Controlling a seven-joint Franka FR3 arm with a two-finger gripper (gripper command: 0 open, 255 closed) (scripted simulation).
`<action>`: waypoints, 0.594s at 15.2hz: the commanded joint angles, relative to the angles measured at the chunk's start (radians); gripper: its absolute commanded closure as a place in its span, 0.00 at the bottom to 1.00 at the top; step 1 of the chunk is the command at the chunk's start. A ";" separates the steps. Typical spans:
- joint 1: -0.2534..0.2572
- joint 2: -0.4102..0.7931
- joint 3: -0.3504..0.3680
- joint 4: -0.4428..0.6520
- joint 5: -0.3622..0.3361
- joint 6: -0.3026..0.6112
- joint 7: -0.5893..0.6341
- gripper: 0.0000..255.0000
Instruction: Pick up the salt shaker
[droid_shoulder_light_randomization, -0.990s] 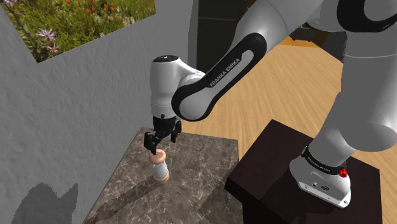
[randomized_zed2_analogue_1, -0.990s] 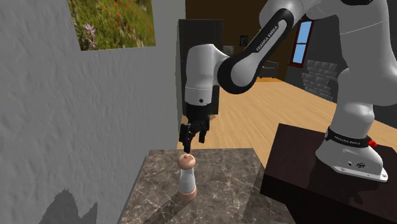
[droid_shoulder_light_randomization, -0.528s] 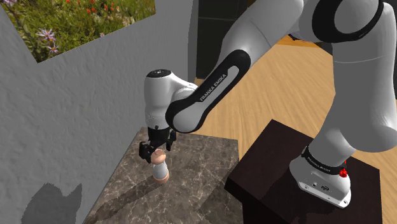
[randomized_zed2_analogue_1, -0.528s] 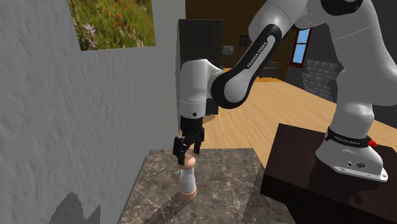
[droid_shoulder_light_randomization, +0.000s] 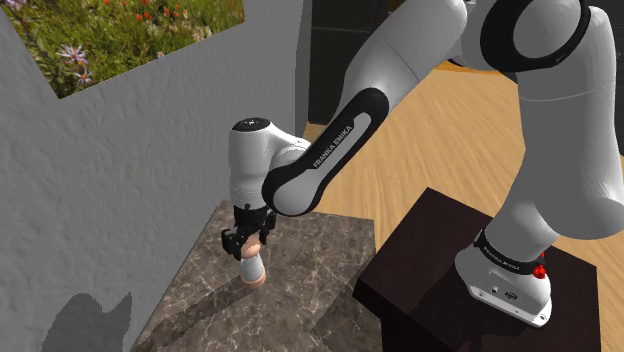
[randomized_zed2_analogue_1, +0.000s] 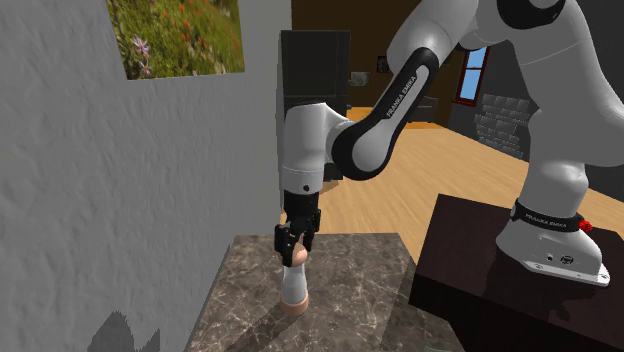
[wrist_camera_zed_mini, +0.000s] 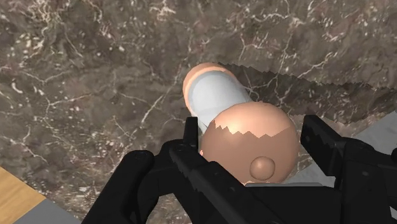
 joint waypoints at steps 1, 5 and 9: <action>0.000 0.001 0.000 -0.001 0.000 0.000 0.000 1.00; 0.001 0.002 0.000 0.001 0.000 -0.001 0.000 1.00; -0.009 -0.027 0.011 0.001 0.012 -0.029 -0.006 1.00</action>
